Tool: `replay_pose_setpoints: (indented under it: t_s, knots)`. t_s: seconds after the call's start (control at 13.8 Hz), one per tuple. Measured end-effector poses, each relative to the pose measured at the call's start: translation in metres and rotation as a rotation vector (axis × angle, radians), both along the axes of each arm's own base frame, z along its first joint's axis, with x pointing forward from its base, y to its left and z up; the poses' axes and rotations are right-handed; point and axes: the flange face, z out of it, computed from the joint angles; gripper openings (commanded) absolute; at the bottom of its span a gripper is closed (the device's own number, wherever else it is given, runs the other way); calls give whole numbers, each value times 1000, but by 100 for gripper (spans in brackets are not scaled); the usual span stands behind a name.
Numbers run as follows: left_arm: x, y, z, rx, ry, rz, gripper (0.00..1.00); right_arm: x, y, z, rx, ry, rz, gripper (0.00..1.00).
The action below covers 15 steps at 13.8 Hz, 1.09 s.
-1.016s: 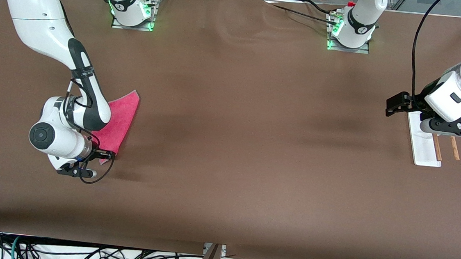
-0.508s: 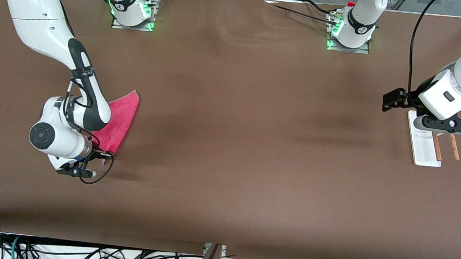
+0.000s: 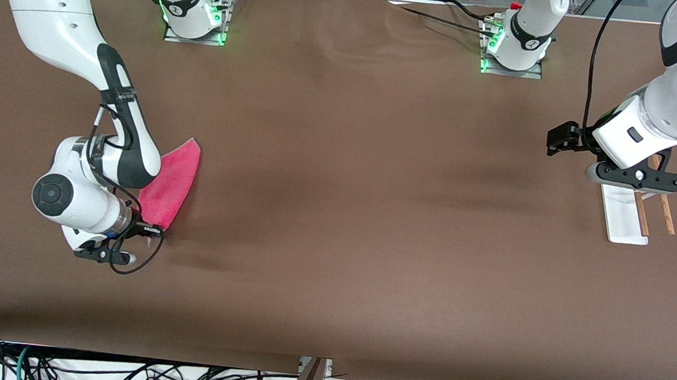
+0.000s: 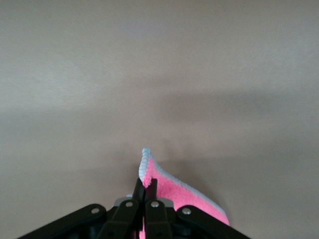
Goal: Pass towel and hang on rack
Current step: 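Lift the pink towel with the right gripper, then carry the towel toward the left gripper while the left gripper approaches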
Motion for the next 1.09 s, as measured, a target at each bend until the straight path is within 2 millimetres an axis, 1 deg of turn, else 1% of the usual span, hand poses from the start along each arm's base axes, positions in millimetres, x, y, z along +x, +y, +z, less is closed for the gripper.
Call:
replay_pose_setpoints:
  t_s: [0.15, 0.22, 0.44, 0.58, 0.8, 0.94, 1.02, 1.09]
  knots:
    - [2, 4, 1, 1, -14, 7, 100, -2, 6, 31, 2, 6, 9, 0]
    - [3, 6, 1, 12, -16, 6, 100, -5, 14, 49, 5, 13, 20, 0]
    - [5, 10, -2, 66, -23, -4, 100, -17, 46, 106, 24, 9, 64, 0]
    - [10, 14, -5, 64, -39, 2, 100, -27, 68, 136, 39, 3, 97, 0]
    - [13, 17, -9, 63, -38, 7, 100, -42, 108, 175, 69, -24, 134, 0]
    - [15, 16, -14, 62, -30, 4, 100, -49, 136, 207, 99, -64, 94, 0]
    - [17, 14, -22, 61, -17, 0, 100, -54, 152, 224, 115, -72, 67, 0]
    - [20, 12, -36, 59, 5, -4, 100, -61, 172, 240, 132, -78, 39, 0]
